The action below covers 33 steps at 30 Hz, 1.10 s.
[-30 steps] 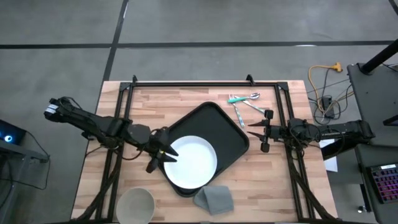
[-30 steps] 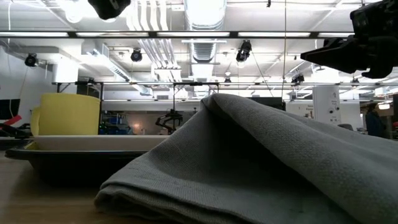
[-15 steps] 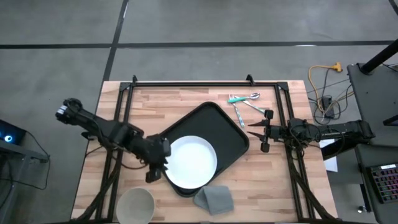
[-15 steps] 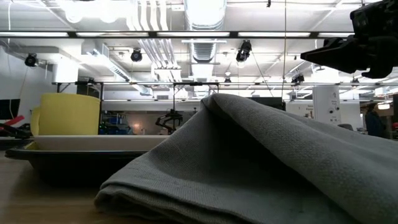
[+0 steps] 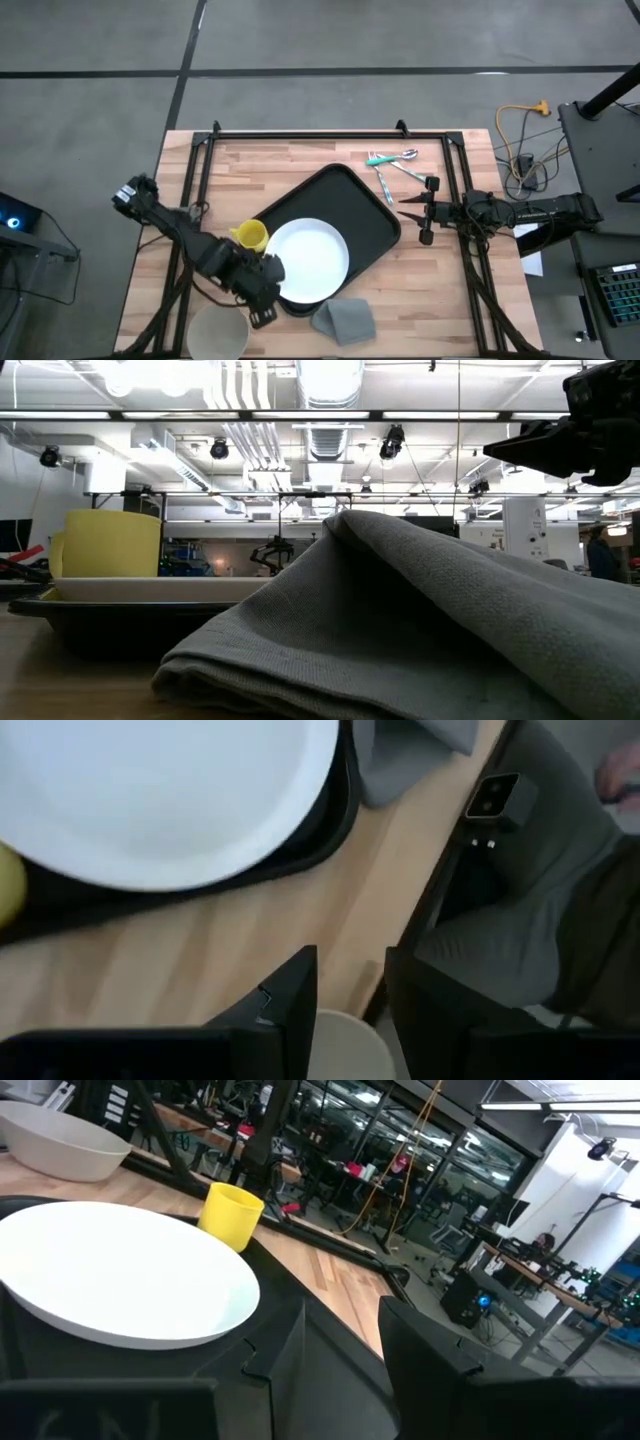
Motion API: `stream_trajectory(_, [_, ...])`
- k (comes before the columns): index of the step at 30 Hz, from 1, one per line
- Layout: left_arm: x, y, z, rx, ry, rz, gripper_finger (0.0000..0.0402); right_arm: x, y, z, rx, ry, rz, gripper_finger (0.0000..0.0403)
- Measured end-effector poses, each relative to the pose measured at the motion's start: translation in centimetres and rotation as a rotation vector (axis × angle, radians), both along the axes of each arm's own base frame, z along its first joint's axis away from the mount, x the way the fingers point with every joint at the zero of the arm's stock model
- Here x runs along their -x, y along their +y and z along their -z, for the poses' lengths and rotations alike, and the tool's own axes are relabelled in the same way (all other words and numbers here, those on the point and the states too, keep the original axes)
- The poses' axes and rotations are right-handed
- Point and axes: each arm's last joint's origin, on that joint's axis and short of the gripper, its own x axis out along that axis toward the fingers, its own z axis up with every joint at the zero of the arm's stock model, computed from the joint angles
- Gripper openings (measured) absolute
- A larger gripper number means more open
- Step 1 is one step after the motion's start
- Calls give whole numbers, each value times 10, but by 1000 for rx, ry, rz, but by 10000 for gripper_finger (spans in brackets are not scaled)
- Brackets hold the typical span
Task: Set up tray
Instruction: Put the gray bowl on top of the white plate on the black tray
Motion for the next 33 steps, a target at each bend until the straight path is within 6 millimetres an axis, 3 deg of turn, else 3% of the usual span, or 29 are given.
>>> stream_trajectory(14, [11,-49,22,116,115,-394,105,0,0,0,0,0,0,123])
stream_trajectory(21, [-2,-63,34,119,139,-484,105,0,0,0,0,-1,1,123])
stream_trajectory(27, [-18,-75,30,106,108,-585,104,0,0,0,0,0,0,123])
stream_trajectory(33, [-32,-88,29,4,203,-675,104,0,0,0,0,1,1,123])
